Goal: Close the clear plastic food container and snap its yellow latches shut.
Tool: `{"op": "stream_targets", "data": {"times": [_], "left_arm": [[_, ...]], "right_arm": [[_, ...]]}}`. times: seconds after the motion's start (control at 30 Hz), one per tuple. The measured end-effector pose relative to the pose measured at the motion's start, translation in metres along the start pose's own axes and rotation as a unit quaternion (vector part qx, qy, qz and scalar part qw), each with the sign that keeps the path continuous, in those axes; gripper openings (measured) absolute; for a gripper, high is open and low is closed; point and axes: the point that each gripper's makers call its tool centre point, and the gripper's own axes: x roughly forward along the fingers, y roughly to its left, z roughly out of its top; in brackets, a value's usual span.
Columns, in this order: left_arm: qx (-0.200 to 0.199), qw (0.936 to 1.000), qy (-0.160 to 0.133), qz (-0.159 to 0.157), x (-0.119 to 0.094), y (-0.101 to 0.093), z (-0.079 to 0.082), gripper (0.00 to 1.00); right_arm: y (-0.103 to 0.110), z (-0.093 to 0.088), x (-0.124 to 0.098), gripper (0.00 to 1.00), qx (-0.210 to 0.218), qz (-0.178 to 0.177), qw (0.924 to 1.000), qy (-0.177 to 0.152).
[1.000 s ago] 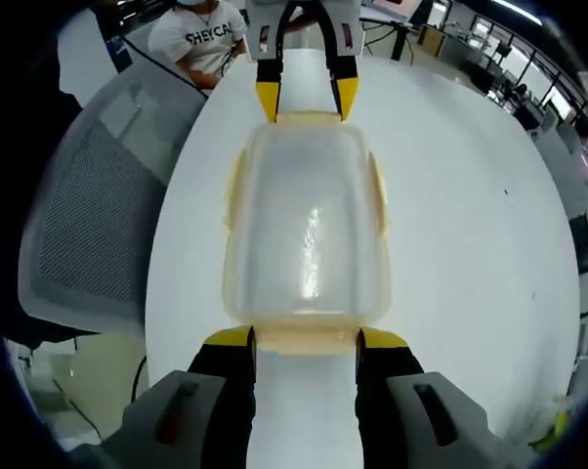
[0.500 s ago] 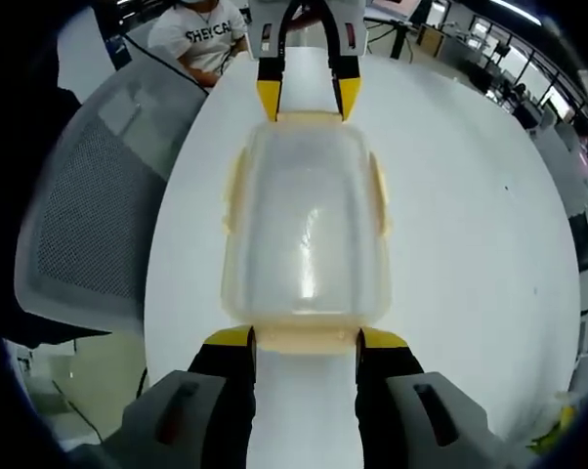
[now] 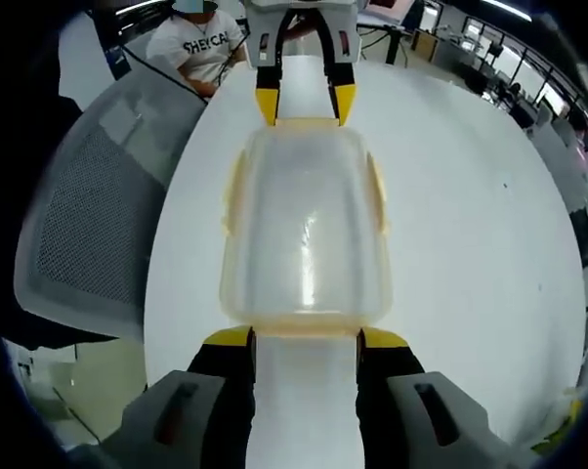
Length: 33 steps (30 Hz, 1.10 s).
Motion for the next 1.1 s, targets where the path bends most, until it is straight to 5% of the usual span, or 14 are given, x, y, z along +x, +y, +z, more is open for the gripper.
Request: {"op": "stream_targets", "data": {"times": [0.8, 1.0, 1.1], "left_arm": [[-0.014, 0.9999, 0.003, 0.002, 0.002, -0.003, -0.007, 0.33], [-0.086, 0.9956, -0.033, 0.02, -0.007, -0.001, -0.018, 0.34], [-0.165, 0.9832, -0.071, 0.029, -0.014, 0.004, -0.02, 0.34]], "right_arm": [[-0.003, -0.006, -0.003, 0.39, 0.024, -0.013, 0.9995, -0.017], [-0.004, -0.016, -0.014, 0.39, 0.088, -0.022, 0.9945, -0.051], [-0.002, -0.02, -0.022, 0.37, 0.162, -0.014, 0.9828, -0.087]]}}
